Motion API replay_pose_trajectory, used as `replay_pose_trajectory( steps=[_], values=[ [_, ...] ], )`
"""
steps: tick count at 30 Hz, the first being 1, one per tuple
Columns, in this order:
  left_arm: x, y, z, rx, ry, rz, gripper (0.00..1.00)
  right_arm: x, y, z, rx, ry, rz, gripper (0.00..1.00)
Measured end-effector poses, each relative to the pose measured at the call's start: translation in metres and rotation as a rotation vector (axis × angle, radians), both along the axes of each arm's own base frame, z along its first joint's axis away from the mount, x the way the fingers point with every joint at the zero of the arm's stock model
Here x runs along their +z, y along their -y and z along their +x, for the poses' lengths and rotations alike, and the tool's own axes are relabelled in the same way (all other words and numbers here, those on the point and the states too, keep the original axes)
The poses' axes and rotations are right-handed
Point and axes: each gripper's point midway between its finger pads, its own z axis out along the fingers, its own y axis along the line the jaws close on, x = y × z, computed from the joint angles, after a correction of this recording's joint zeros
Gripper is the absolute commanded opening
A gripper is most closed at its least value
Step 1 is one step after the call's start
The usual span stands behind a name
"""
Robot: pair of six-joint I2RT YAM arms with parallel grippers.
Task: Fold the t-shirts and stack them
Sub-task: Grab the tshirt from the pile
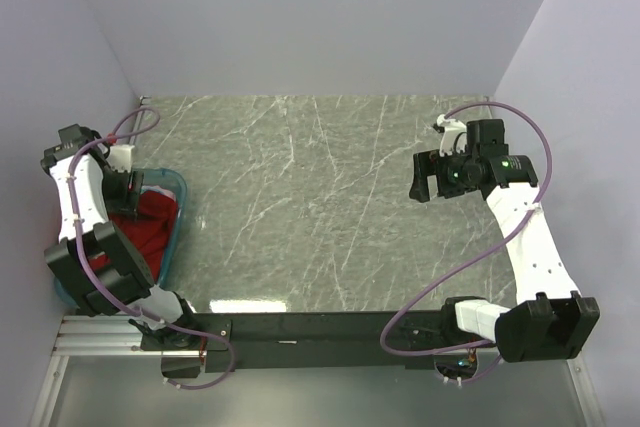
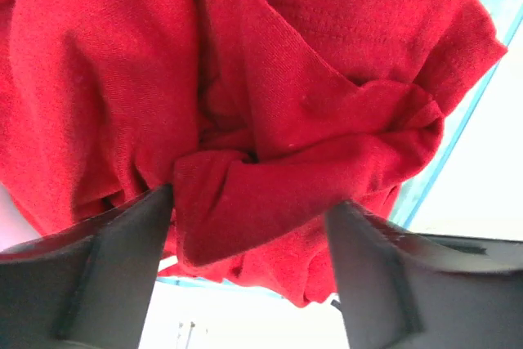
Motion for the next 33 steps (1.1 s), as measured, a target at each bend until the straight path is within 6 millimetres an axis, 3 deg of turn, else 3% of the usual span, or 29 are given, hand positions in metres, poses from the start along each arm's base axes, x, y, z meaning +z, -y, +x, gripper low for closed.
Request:
replay_pose_trajectory(
  steps=[2, 3, 5, 9, 13, 16, 21, 23, 29, 33],
  values=[
    [0.001, 0.000, 0.001, 0.005, 0.006, -0.003, 0.46, -0.003, 0.000, -0.001, 0.002, -0.007, -0.002, 1.00],
    [0.002, 0.000, 0.002, 0.004, 0.011, -0.003, 0.25, -0.006, 0.000, -0.002, 0.003, -0.012, -0.004, 1.00],
    [0.005, 0.000, 0.004, 0.000, 0.017, 0.000, 0.01, -0.008, 0.001, -0.003, 0.004, -0.017, -0.005, 1.00],
    [0.017, -0.002, 0.008, 0.002, 0.033, -0.001, 0.00, -0.008, 0.001, -0.002, 0.007, -0.015, -0.008, 1.00],
    [0.041, -0.001, 0.015, -0.003, 0.075, -0.009, 0.00, -0.008, 0.002, -0.001, 0.004, -0.010, -0.013, 1.00],
    [0.072, 0.001, 0.028, -0.017, 0.156, -0.017, 0.00, -0.008, 0.002, -0.001, 0.003, -0.008, -0.014, 1.00],
    [0.141, 0.012, 0.057, -0.063, 0.361, 0.009, 0.00, -0.007, 0.003, 0.002, -0.001, 0.004, -0.018, 1.00],
    [0.174, 0.030, 0.072, -0.116, 0.460, 0.018, 0.00, -0.006, 0.003, 0.003, -0.004, 0.008, -0.017, 1.00],
    [0.291, 0.122, 0.116, -0.322, 0.842, -0.056, 0.00, -0.001, 0.002, 0.009, -0.034, 0.026, 0.003, 1.00],
    [0.342, 0.176, 0.134, -0.401, 1.055, -0.139, 0.00, 0.001, 0.006, 0.014, -0.067, 0.039, 0.009, 1.00]
  ],
)
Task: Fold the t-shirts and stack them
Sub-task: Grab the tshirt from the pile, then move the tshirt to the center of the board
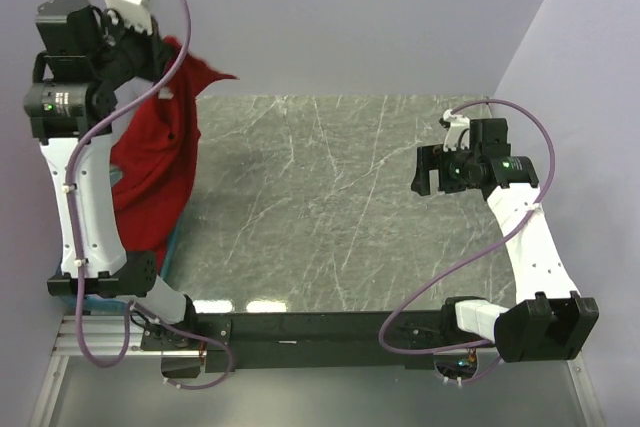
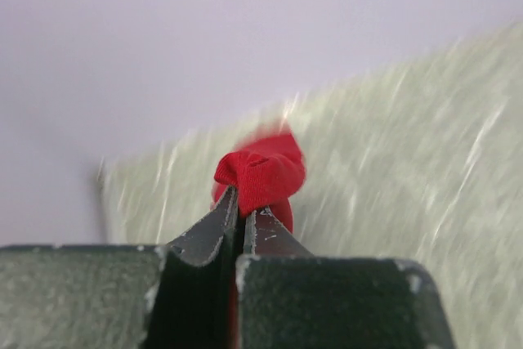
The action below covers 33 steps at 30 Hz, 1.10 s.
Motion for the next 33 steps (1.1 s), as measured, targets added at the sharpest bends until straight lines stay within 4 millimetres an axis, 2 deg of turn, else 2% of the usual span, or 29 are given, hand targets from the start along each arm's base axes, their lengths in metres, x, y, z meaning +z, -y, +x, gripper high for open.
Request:
replay_pose_trajectory(
  steps=[2, 6, 13, 17, 19, 22, 24, 25, 26, 27, 29, 31, 33],
  values=[
    [0.028, 0.026, 0.010, -0.053, 0.115, -0.059, 0.01, 0.002, 0.002, 0.001, -0.015, 0.006, 0.004, 1.00],
    [0.087, 0.062, 0.017, -0.120, 0.324, -0.192, 0.01, 0.007, 0.011, 0.001, -0.054, 0.024, 0.013, 1.00],
    [0.191, 0.118, -0.006, -0.274, 0.683, -0.384, 0.01, 0.012, 0.019, 0.001, -0.091, 0.039, 0.021, 1.00],
    [0.220, 0.139, -0.015, -0.334, 0.809, -0.461, 0.01, 0.015, 0.023, 0.000, -0.106, 0.053, 0.023, 1.00],
    [0.221, 0.150, -0.013, -0.357, 0.820, -0.486, 0.01, 0.018, 0.024, -0.001, -0.108, 0.063, 0.025, 1.00],
    [0.193, 0.163, 0.002, -0.360, 0.756, -0.494, 0.01, 0.021, 0.026, -0.001, -0.112, 0.077, 0.033, 1.00],
    [0.150, 0.167, 0.018, -0.333, 0.654, -0.488, 0.04, 0.023, 0.027, 0.000, -0.117, 0.083, 0.039, 1.00],
    [0.123, 0.166, 0.025, -0.314, 0.586, -0.476, 0.12, 0.023, 0.028, 0.000, -0.116, 0.084, 0.042, 1.00],
    [0.090, 0.162, 0.032, -0.290, 0.512, -0.459, 0.34, 0.023, 0.028, 0.000, -0.110, 0.083, 0.046, 1.00],
    [0.059, 0.158, 0.036, -0.270, 0.442, -0.437, 0.49, 0.022, 0.028, 0.000, -0.103, 0.083, 0.048, 1.00],
    [-0.015, 0.135, 0.041, -0.202, 0.266, -0.381, 0.80, 0.019, 0.026, -0.001, -0.073, 0.070, 0.049, 1.00],
    [-0.084, 0.099, 0.040, -0.105, 0.107, -0.336, 0.87, 0.012, 0.024, -0.002, -0.040, 0.042, 0.044, 1.00],
    [-0.140, 0.058, 0.034, -0.011, -0.031, -0.298, 0.91, 0.001, 0.024, -0.002, -0.010, -0.001, 0.038, 0.99]
  ],
)
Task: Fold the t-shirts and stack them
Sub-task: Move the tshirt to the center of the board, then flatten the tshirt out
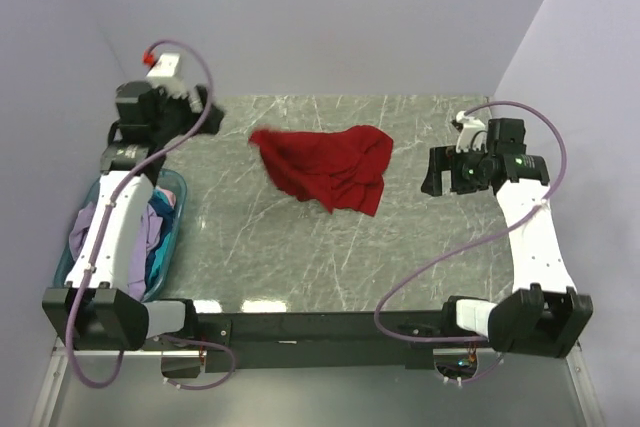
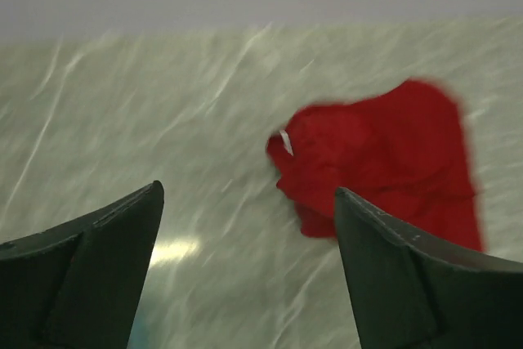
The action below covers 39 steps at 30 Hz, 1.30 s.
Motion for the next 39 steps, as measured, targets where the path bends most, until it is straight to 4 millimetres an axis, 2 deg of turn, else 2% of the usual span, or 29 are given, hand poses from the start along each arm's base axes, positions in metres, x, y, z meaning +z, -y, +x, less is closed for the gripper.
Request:
replay_pose_trajectory(
  steps=[2, 4, 5, 7, 10, 14, 20, 25, 31, 36, 39],
  values=[
    [-0.044, -0.042, -0.007, 0.086, -0.125, 0.045, 0.89, -0.013, -0.001, 0.000, 0.030, -0.050, -0.001, 0.97],
    [-0.073, -0.060, -0.016, 0.101, -0.216, 0.094, 0.87, -0.022, -0.004, -0.001, 0.061, -0.085, 0.002, 0.91],
    [-0.085, -0.058, -0.023, 0.064, -0.254, 0.122, 0.89, -0.026, -0.006, -0.001, 0.076, -0.100, 0.002, 0.89],
    [-0.099, -0.044, -0.036, -0.051, -0.301, 0.156, 0.90, -0.031, -0.015, -0.001, 0.120, -0.116, -0.002, 0.84],
    [-0.123, -0.017, -0.057, -0.250, -0.371, 0.202, 0.83, -0.044, -0.036, -0.006, 0.210, -0.149, -0.011, 0.76],
    [-0.159, 0.018, -0.078, -0.432, -0.439, 0.255, 0.84, -0.068, -0.063, -0.016, 0.306, -0.225, -0.024, 0.64],
    [-0.215, 0.081, -0.124, -0.653, -0.513, 0.343, 0.84, -0.107, -0.089, -0.011, 0.363, -0.338, -0.025, 0.56],
    [-0.233, 0.106, -0.128, -0.717, -0.482, 0.375, 0.84, -0.133, -0.101, -0.004, 0.361, -0.405, -0.027, 0.53],
    [-0.253, 0.129, -0.134, -0.791, -0.384, 0.458, 0.83, -0.150, -0.115, 0.013, 0.351, -0.423, -0.034, 0.53],
    [-0.262, 0.152, -0.144, -0.894, -0.264, 0.562, 0.83, -0.161, -0.119, 0.027, 0.325, -0.440, -0.039, 0.51],
    [-0.265, 0.168, -0.140, -0.940, -0.183, 0.619, 0.82, -0.172, -0.121, 0.032, 0.313, -0.462, -0.043, 0.50]
  ],
)
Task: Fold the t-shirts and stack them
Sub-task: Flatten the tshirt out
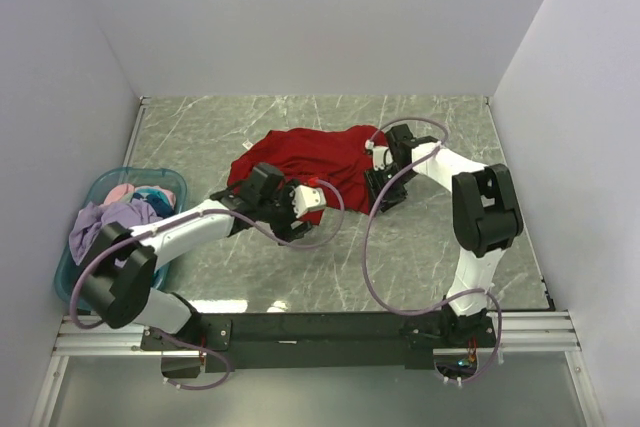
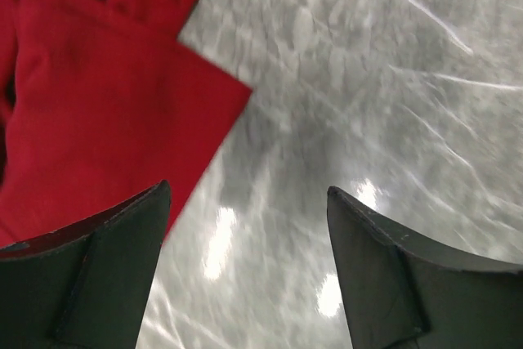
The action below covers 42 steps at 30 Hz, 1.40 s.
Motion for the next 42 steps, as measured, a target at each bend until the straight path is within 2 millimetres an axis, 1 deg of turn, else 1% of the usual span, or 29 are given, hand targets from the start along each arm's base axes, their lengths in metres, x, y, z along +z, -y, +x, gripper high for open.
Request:
replay_pose_trajectory(
  steps=[3, 6, 7, 8, 9, 10, 11, 12, 13, 14, 15, 16, 18, 19, 22, 23, 25, 27, 29, 32, 34, 35, 36, 37, 38, 39, 40, 42],
  values=[
    [-0.011, 0.010, 0.006, -0.035, 0.038, 0.022, 0.79, -0.009, 0.000, 0.003, -0.008, -0.022, -0.013, 0.49],
    [-0.030, 0.014, 0.013, -0.049, 0.042, 0.059, 0.78, -0.014, 0.000, 0.007, -0.020, -0.035, -0.022, 0.42],
    [-0.036, 0.016, 0.016, -0.054, 0.042, 0.072, 0.77, -0.014, -0.001, 0.009, -0.023, -0.033, -0.024, 0.40],
    [-0.040, 0.017, 0.019, -0.060, 0.042, 0.084, 0.77, -0.014, -0.001, 0.011, -0.025, -0.033, -0.024, 0.33],
    [-0.046, 0.017, 0.022, -0.065, 0.042, 0.101, 0.76, -0.015, -0.001, 0.012, -0.026, -0.033, -0.026, 0.29],
    [-0.047, 0.018, 0.025, -0.070, 0.047, 0.110, 0.69, -0.016, -0.001, 0.013, -0.029, -0.034, -0.031, 0.26],
    [-0.049, 0.021, 0.029, -0.075, 0.052, 0.120, 0.65, -0.017, -0.001, 0.014, -0.032, -0.038, -0.034, 0.16],
    [-0.050, 0.022, 0.032, -0.082, 0.057, 0.126, 0.61, -0.017, 0.000, 0.015, -0.034, -0.039, -0.037, 0.12],
    [-0.050, 0.024, 0.035, -0.090, 0.057, 0.135, 0.51, -0.019, 0.000, 0.016, -0.038, -0.039, -0.043, 0.08],
    [-0.050, 0.027, 0.038, -0.098, 0.060, 0.140, 0.46, -0.019, 0.000, 0.016, -0.039, -0.043, -0.043, 0.00],
    [-0.052, 0.028, 0.041, -0.102, 0.063, 0.146, 0.42, -0.019, 0.000, 0.016, -0.039, -0.043, -0.042, 0.00],
    [-0.053, 0.028, 0.042, -0.107, 0.065, 0.154, 0.32, -0.019, 0.000, 0.016, -0.041, -0.047, -0.045, 0.00],
    [-0.057, 0.025, 0.040, -0.111, 0.056, 0.177, 0.23, -0.019, 0.002, 0.017, -0.045, -0.047, -0.047, 0.00],
    [-0.059, 0.021, 0.038, -0.118, 0.048, 0.194, 0.11, -0.019, 0.003, 0.017, -0.047, -0.047, -0.047, 0.00],
    [-0.062, 0.015, 0.033, -0.131, 0.035, 0.220, 0.01, -0.018, 0.008, 0.017, -0.051, -0.043, -0.050, 0.00],
    [-0.061, 0.013, 0.031, -0.136, 0.033, 0.226, 0.01, -0.018, 0.012, 0.016, -0.055, -0.043, -0.055, 0.00],
    [-0.061, 0.002, 0.020, -0.141, 0.009, 0.243, 0.01, -0.017, 0.025, 0.013, -0.066, -0.041, -0.069, 0.00],
    [-0.060, -0.013, 0.005, -0.142, -0.024, 0.261, 0.00, -0.016, 0.041, 0.007, -0.080, -0.038, -0.096, 0.00],
    [-0.054, -0.029, -0.009, -0.142, -0.052, 0.268, 0.00, -0.012, 0.057, 0.001, -0.089, -0.033, -0.119, 0.00],
    [-0.044, -0.047, -0.019, -0.135, -0.068, 0.270, 0.00, -0.003, 0.074, -0.005, -0.092, -0.013, -0.147, 0.00],
    [-0.040, -0.060, -0.022, -0.122, -0.078, 0.273, 0.02, 0.003, 0.083, -0.006, -0.082, 0.010, -0.169, 0.00],
    [-0.039, -0.067, -0.023, -0.112, -0.084, 0.277, 0.07, 0.006, 0.086, -0.007, -0.074, 0.023, -0.177, 0.00],
    [-0.038, -0.072, -0.024, -0.100, -0.087, 0.278, 0.16, 0.008, 0.088, -0.009, -0.063, 0.031, -0.187, 0.01],
    [-0.036, -0.075, -0.024, -0.088, -0.089, 0.276, 0.34, 0.010, 0.090, -0.011, -0.054, 0.038, -0.192, 0.13],
    [-0.034, -0.074, -0.024, -0.085, -0.085, 0.269, 0.41, 0.013, 0.091, -0.013, -0.046, 0.043, -0.196, 0.20],
    [-0.031, -0.070, -0.024, -0.069, -0.090, 0.244, 0.52, 0.016, 0.092, -0.014, -0.037, 0.052, -0.198, 0.36],
    [-0.030, -0.067, -0.023, -0.072, -0.084, 0.233, 0.59, 0.019, 0.092, -0.014, -0.032, 0.062, -0.200, 0.41],
    [-0.027, -0.059, -0.021, -0.057, -0.090, 0.198, 0.67, 0.024, 0.092, -0.013, -0.020, 0.085, -0.197, 0.46]
  ],
)
